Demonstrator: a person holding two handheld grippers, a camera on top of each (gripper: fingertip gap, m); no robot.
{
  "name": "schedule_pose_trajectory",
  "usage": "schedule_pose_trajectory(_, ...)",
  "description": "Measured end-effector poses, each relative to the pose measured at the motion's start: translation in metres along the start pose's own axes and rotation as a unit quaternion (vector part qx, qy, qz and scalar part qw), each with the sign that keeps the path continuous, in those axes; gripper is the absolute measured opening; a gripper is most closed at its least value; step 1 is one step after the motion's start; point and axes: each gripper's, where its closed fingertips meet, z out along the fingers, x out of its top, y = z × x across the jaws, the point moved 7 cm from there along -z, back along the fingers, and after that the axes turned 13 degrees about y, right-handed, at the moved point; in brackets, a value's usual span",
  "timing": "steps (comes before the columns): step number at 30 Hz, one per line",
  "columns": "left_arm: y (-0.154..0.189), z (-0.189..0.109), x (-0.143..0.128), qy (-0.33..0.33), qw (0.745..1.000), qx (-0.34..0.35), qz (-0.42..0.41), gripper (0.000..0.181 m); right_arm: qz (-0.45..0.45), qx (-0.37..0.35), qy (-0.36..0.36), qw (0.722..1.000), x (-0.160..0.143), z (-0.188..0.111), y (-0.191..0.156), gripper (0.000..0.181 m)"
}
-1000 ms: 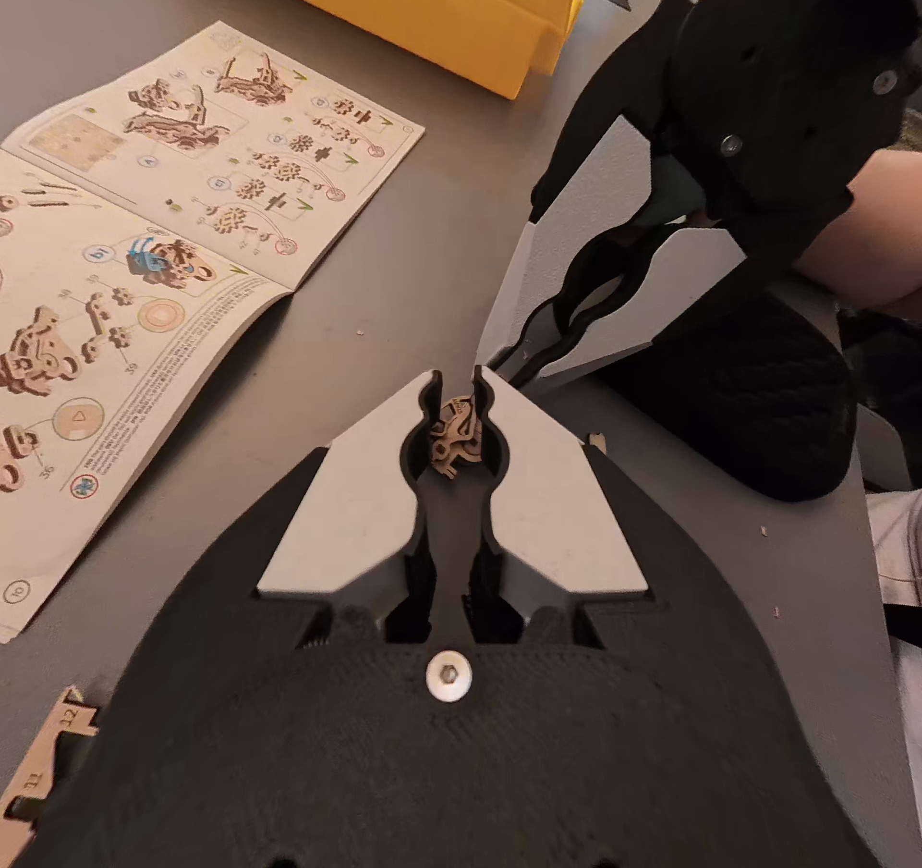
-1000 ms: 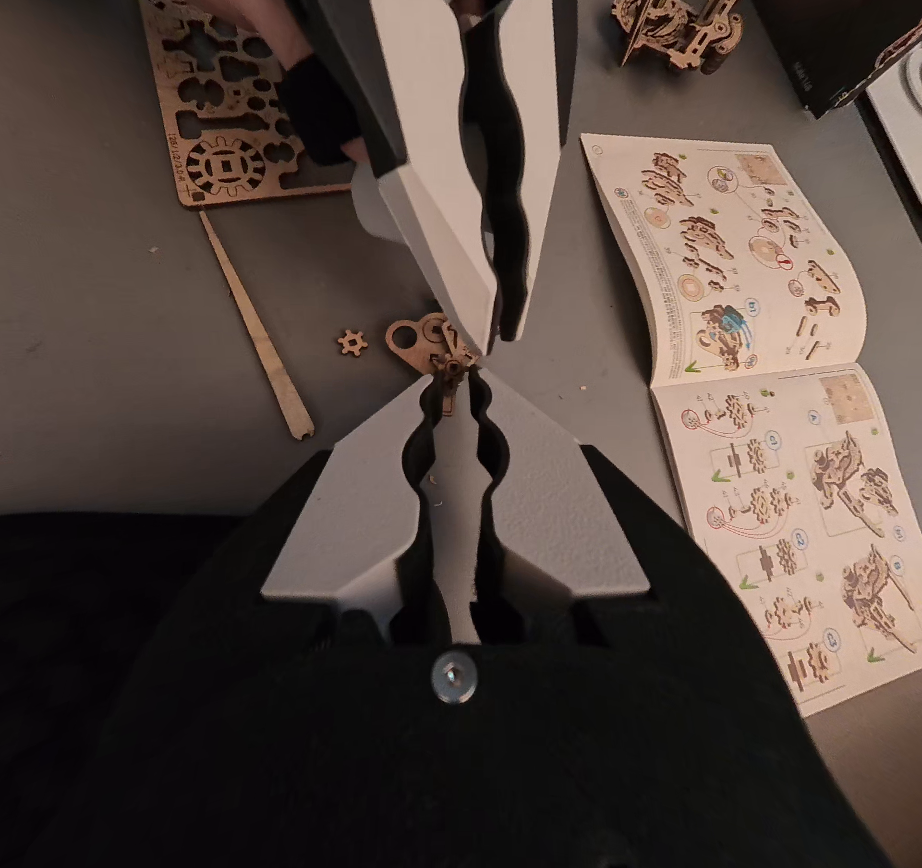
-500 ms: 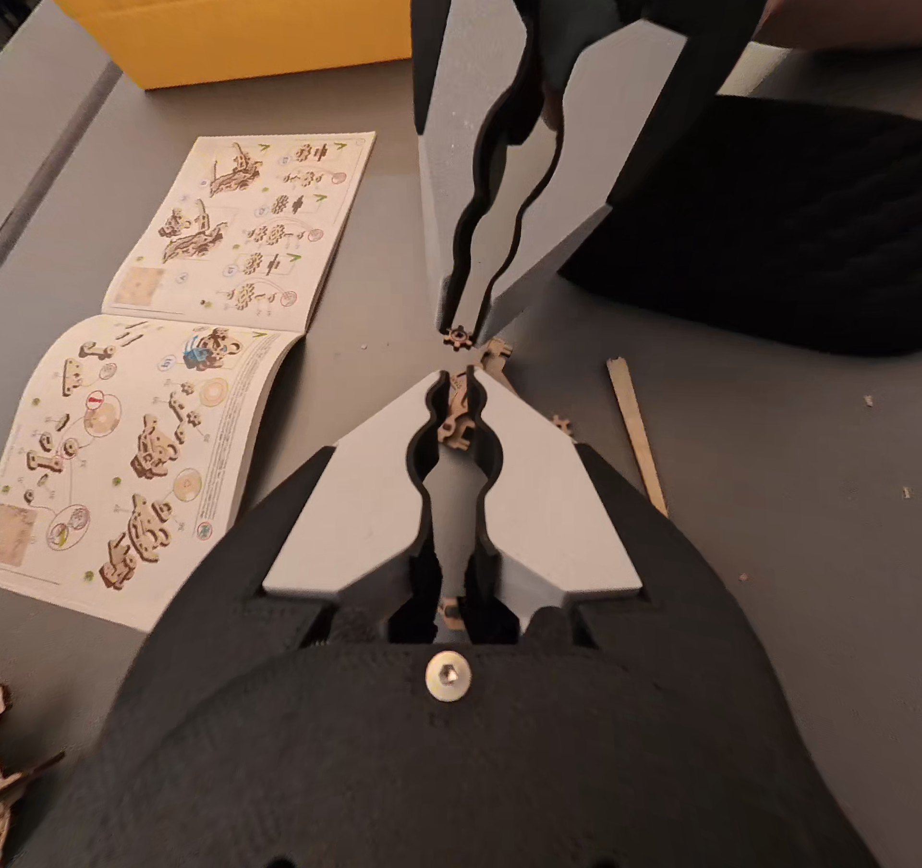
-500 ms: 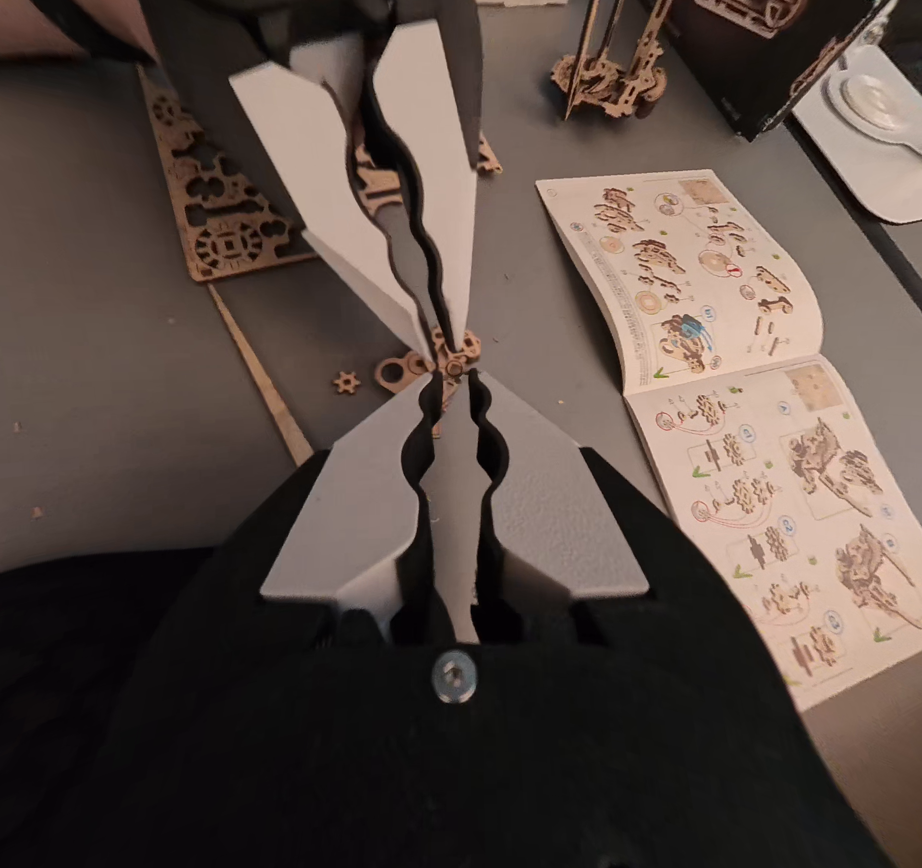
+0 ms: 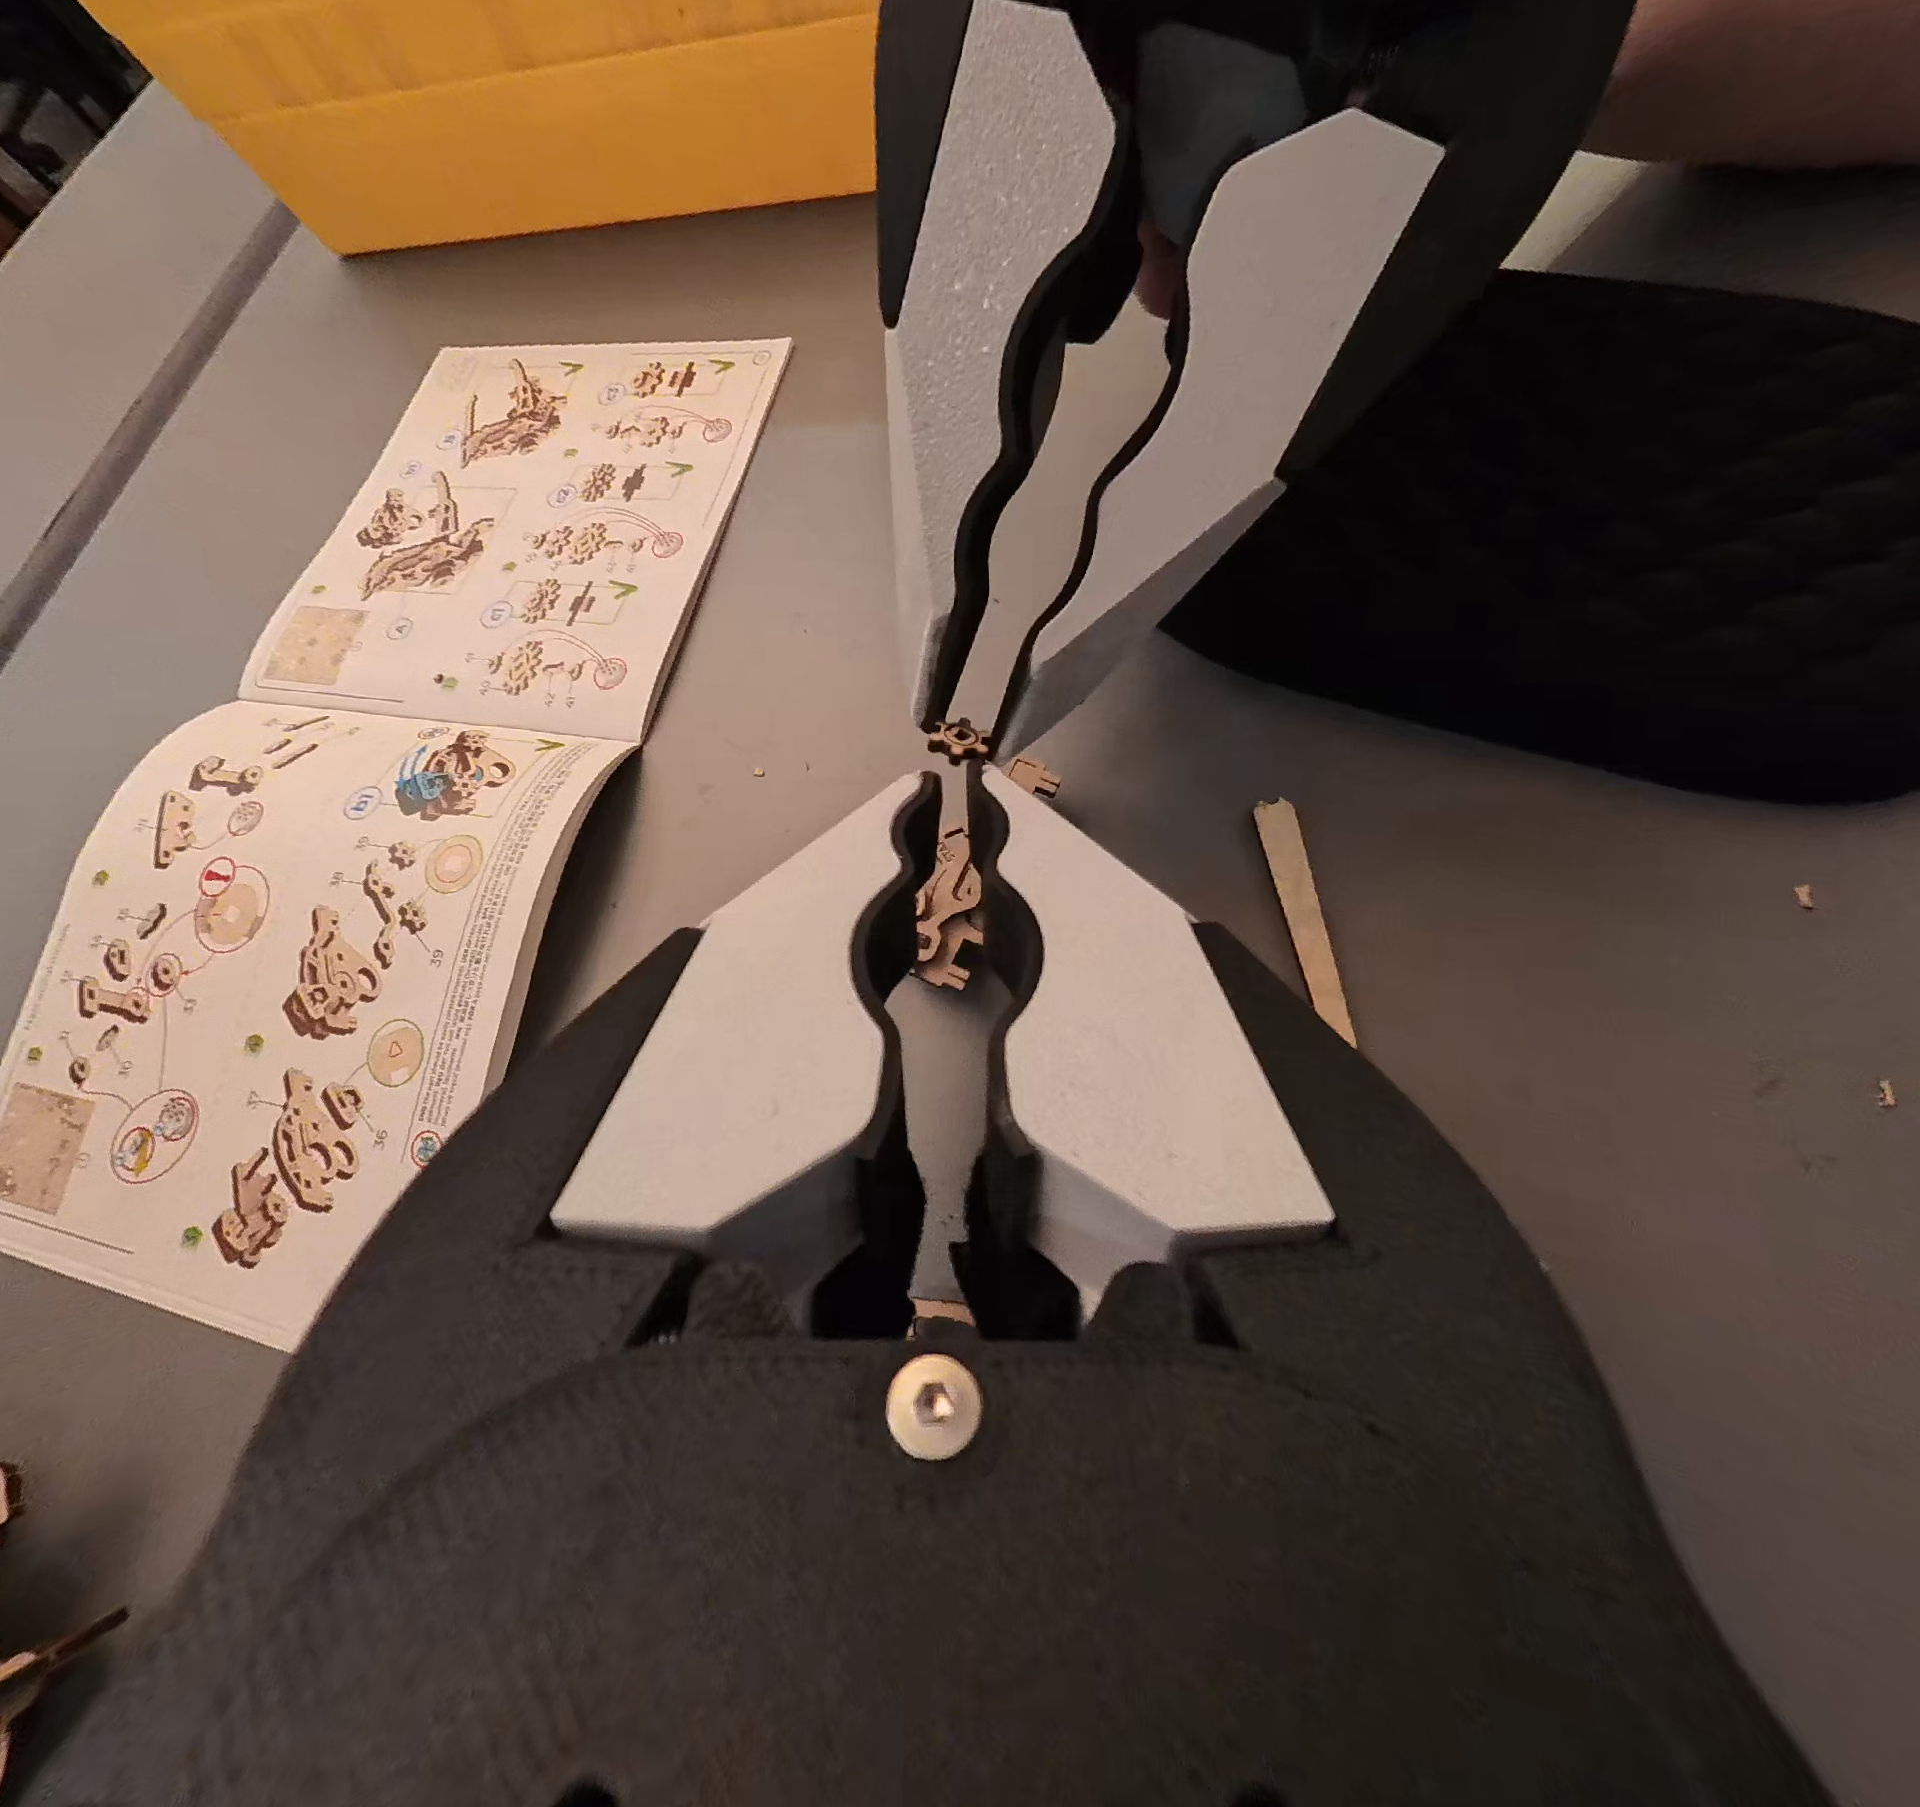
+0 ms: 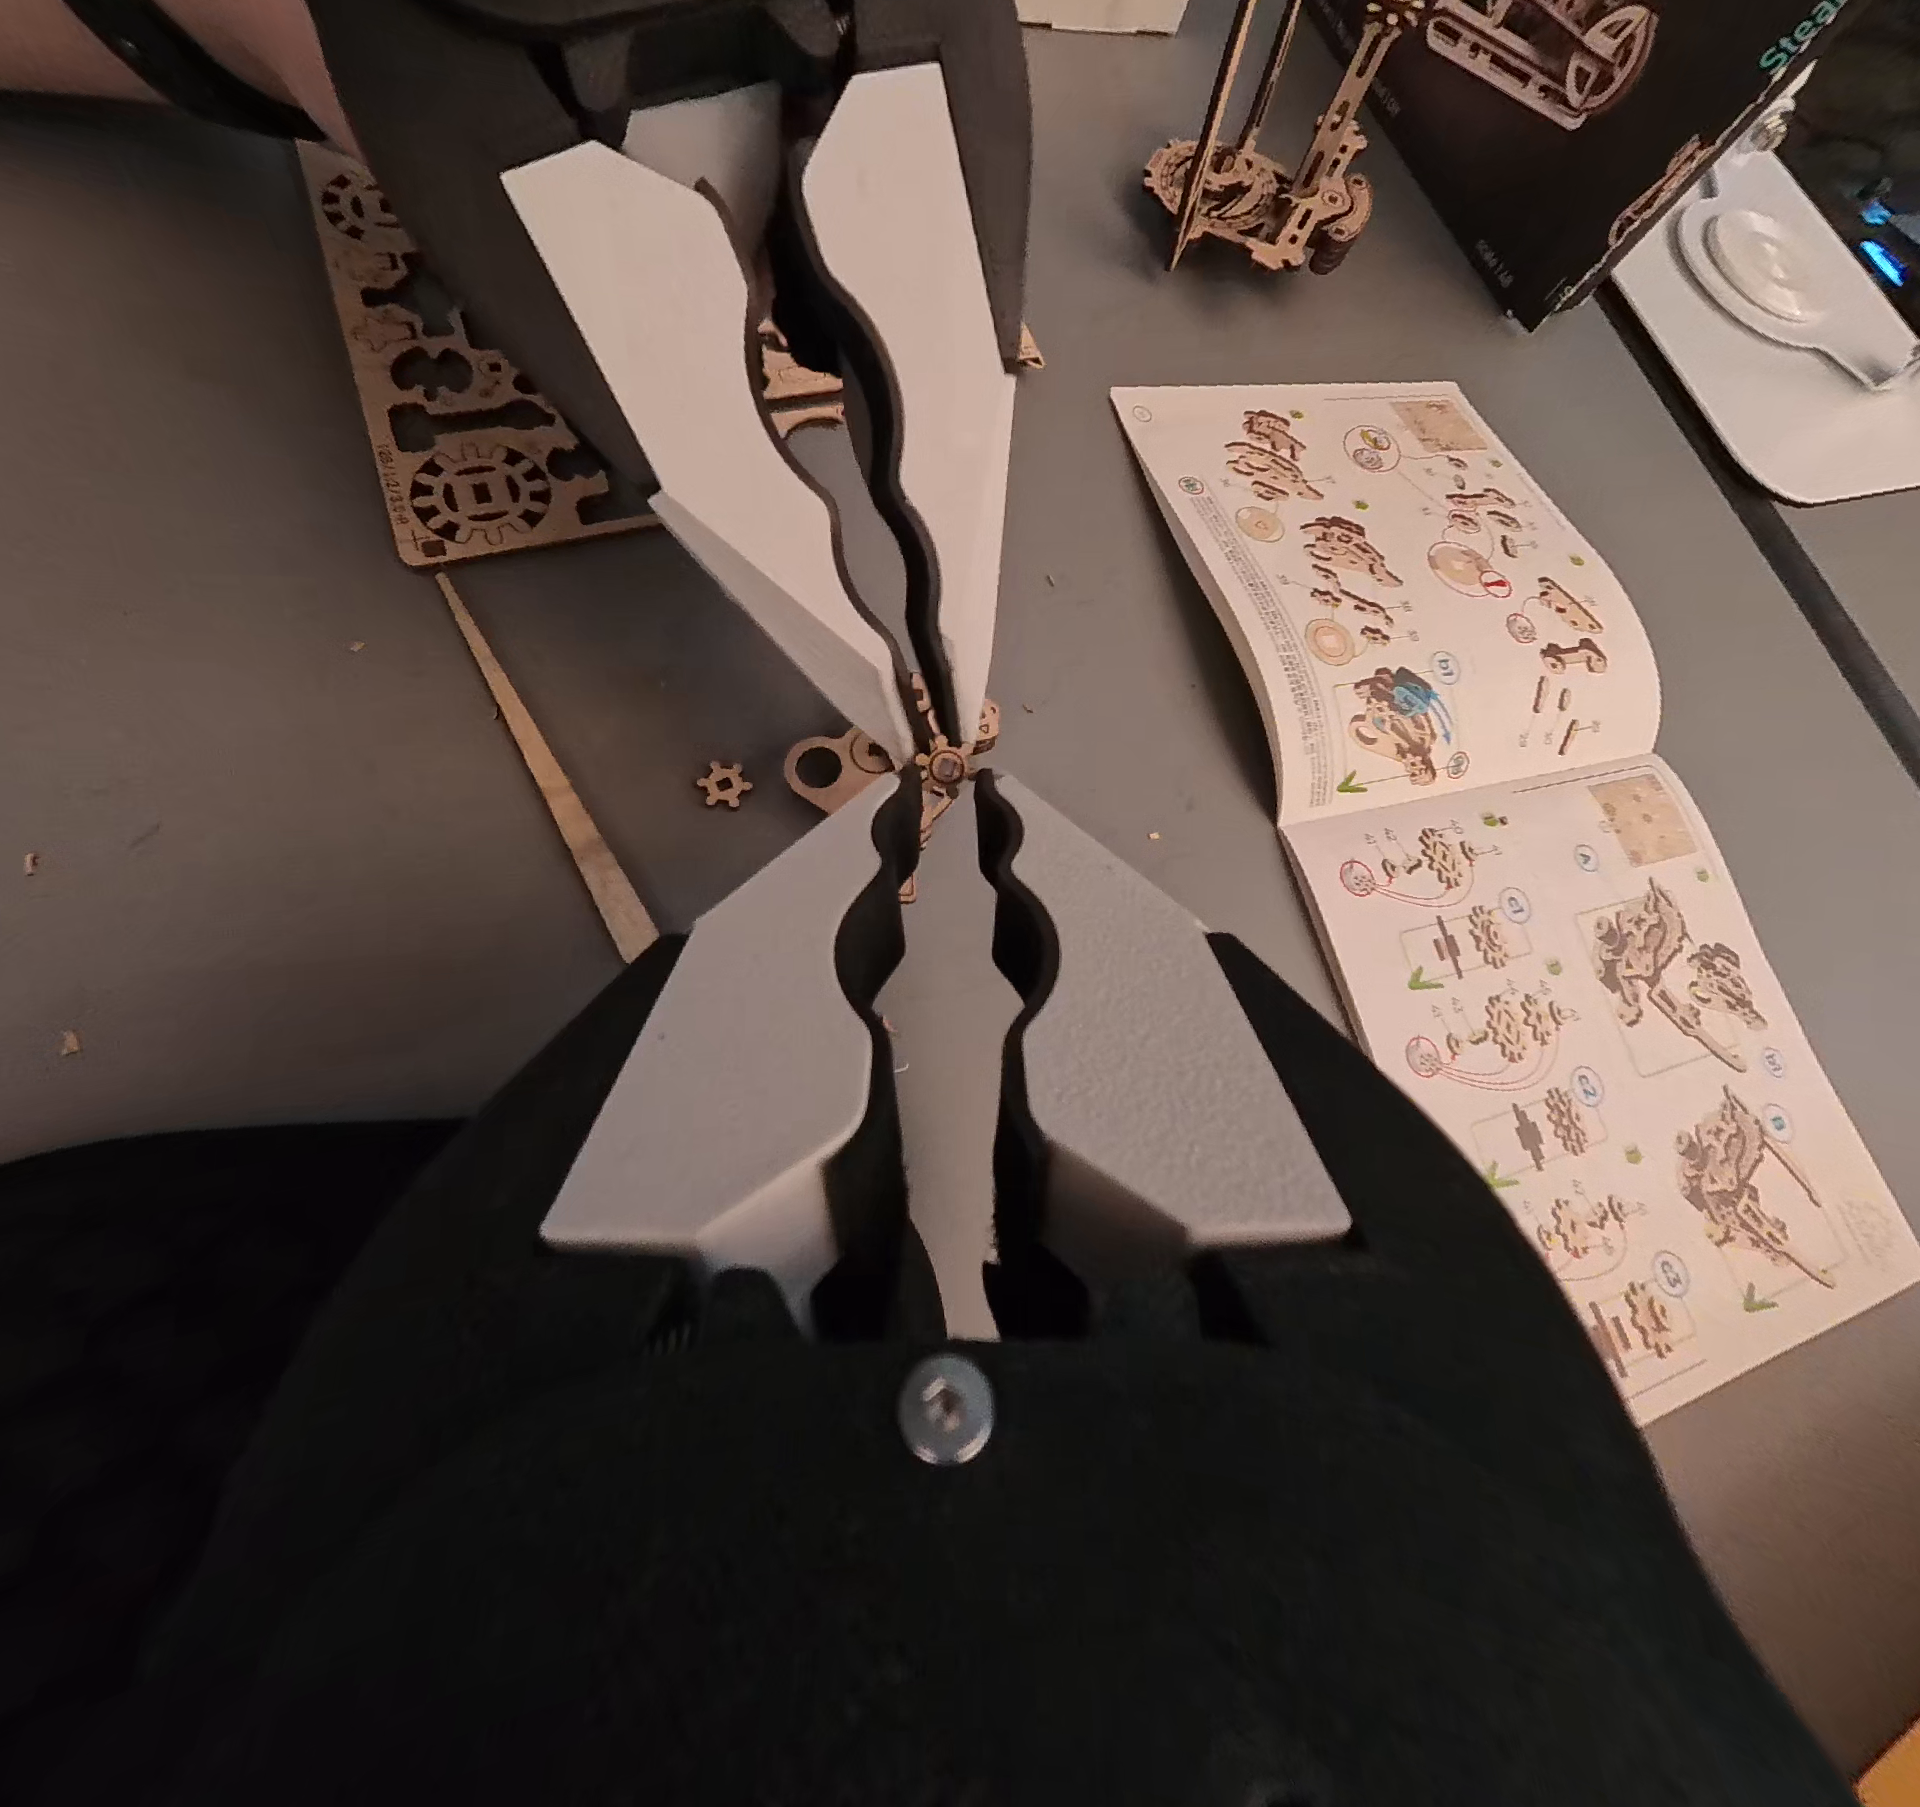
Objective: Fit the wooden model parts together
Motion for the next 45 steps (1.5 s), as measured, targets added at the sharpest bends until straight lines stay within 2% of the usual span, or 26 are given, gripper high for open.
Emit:
schedule_pose_trajectory(6,0.001,-0.003,0.002,0.007,1.0,-0.01,-0.025,0.005,-0.03,-0.02,-0.012,0.999,-0.002,0.0,0.001,0.008)
schedule_pose_trajectory(11,-0.004,-0.006,0.002,0.025,0.99,-0.016,-0.136,0.005,-0.069,-0.04,0.006,0.997,0.005,-0.001,-0.002,0.008)
schedule_pose_trajectory(17,-0.01,-0.012,0.009,0.092,0.956,-0.05,-0.276,0.011,-0.131,-0.082,0.032,0.988,0.017,-0.005,-0.005,0.008)
schedule_pose_trajectory(26,-0.016,-0.016,0.01,0.124,0.935,-0.059,-0.328,0.002,-0.155,-0.09,0.048,0.983,0.021,-0.004,-0.01,0.008)
schedule_pose_trajectory(29,-0.016,-0.017,0.007,0.114,0.926,-0.087,-0.349,0.001,-0.152,-0.06,0.059,0.985,0.019,-0.006,-0.012,0.008)
schedule_pose_trajectory(34,0.0,-0.021,-0.003,0.052,0.893,-0.195,-0.402,0.001,-0.223,0.059,0.067,0.971,0.005,-0.016,-0.025,0.02)
schedule_pose_trajectory(37,0.011,-0.02,-0.01,0.0,0.892,-0.224,-0.392,0.001,-0.217,0.117,0.103,0.964,0.007,-0.016,-0.039,0.02)
schedule_pose_trajectory(45,0.023,-0.017,-0.011,-0.028,0.883,-0.259,-0.391,0.001,-0.243,0.153,0.091,0.953,0.006,-0.013,-0.056,0.006)
